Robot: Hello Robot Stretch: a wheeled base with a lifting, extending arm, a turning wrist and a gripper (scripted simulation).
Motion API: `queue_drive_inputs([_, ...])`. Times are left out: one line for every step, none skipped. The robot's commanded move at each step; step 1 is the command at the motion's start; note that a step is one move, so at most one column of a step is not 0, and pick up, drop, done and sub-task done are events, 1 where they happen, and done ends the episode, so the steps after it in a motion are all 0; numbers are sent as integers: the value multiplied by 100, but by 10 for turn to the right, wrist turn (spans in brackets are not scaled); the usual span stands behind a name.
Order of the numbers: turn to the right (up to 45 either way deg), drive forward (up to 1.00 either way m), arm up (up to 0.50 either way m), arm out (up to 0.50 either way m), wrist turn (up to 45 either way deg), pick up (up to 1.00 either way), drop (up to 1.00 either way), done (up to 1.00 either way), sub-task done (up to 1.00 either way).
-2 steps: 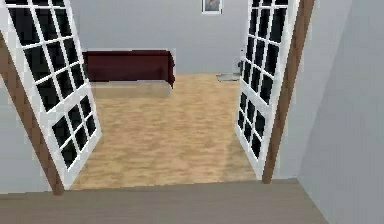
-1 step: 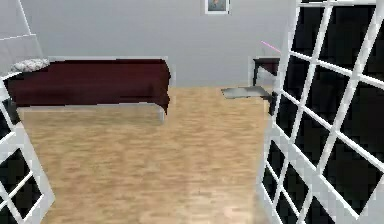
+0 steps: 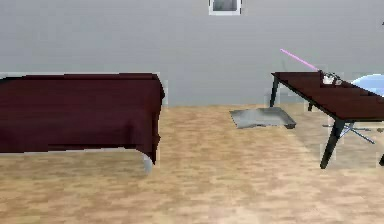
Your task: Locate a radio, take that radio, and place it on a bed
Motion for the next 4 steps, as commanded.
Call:
queue_drive_inputs([-90,0,0,0,0,0,0,0,0])
queue_drive_inputs([0,15,0,0,0,0,0,0,0])
queue_drive_inputs([240,0,0,0,0,0,0,0,0])
queue_drive_inputs([0,80,0,0,0,0,0,0,0])
